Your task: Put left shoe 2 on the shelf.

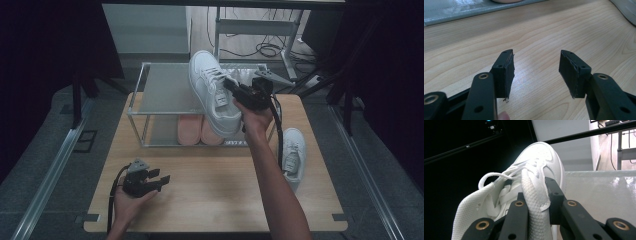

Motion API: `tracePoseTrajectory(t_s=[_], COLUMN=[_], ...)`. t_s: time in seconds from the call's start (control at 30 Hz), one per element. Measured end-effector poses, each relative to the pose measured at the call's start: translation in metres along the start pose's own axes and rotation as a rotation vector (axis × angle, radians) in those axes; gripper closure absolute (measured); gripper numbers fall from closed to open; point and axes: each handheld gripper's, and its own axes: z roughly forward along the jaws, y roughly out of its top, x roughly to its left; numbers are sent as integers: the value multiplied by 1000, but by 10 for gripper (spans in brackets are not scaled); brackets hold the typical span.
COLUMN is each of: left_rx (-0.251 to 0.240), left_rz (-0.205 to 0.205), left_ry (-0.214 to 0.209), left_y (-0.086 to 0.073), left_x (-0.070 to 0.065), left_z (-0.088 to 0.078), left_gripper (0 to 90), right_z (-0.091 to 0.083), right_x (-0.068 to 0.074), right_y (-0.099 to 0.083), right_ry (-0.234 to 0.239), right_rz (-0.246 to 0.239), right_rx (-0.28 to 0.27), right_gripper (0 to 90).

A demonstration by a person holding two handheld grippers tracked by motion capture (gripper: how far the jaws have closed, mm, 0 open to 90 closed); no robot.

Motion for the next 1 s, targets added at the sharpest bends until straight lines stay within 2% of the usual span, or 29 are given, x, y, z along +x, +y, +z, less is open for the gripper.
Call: tracePoseTrajectory(t_s=[0.33,0.43,0.6,1.0], left_rx=[-2,-9,-13,5], left_rz=[1,-5,-5,8], left_ry=[-8,-8,-10,-13], left_y=[0,0,0,-1], left_x=[1,2,3,0], left_z=[0,-2,-3,2], left_gripper=[459,459,459,459], right_z=[25,33,51,88], right_x=[-6,-7,-7,-13], right_y=[8,10,13,19], right_ry=[-43,-43,-53,-92], right_rz=[13,32,33,66], right_rx=[13,18,40,58], right_gripper=[814,815,814,815])
